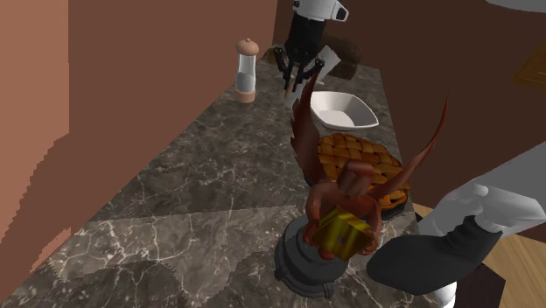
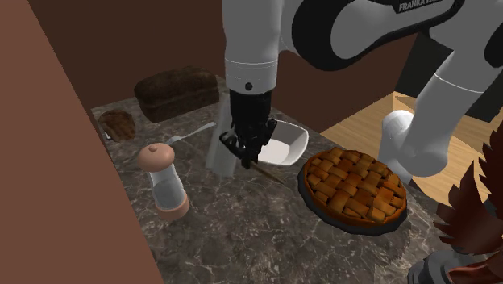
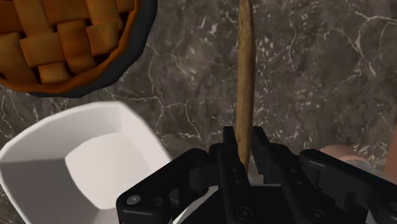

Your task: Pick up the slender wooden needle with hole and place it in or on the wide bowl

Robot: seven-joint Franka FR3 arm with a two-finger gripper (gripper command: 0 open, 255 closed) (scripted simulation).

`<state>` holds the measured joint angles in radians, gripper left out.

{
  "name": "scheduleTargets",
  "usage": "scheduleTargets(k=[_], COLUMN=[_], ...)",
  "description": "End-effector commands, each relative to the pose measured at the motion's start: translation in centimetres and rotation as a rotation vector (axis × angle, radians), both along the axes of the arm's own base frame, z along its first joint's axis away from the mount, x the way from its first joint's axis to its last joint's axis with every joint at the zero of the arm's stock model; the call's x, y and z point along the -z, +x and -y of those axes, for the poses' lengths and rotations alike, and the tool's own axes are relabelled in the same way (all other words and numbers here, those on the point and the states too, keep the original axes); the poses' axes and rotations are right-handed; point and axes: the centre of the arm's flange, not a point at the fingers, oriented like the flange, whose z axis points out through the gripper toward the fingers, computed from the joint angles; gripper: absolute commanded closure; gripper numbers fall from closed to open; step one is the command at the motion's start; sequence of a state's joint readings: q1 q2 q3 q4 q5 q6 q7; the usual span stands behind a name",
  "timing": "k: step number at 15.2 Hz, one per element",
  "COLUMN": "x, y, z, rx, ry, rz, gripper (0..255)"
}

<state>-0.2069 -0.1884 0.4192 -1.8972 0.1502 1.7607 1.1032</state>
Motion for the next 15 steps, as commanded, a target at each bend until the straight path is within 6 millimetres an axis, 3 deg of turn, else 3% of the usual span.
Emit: scheduleTargets(k=[1, 12, 13, 15], x=[-0.2, -0.2, -0.2, 0.8], y=[-1.2, -7.0, -7.4, -7.4], z=[2.8, 16.1, 17.0, 17.0], rx=[-0.001, -0.001, -0.001, -0.001], ry=[0.001, 0.001, 0.001, 0.001], rz=[0.000, 0.000, 0.000, 0.000], gripper=[255, 255, 255, 255])
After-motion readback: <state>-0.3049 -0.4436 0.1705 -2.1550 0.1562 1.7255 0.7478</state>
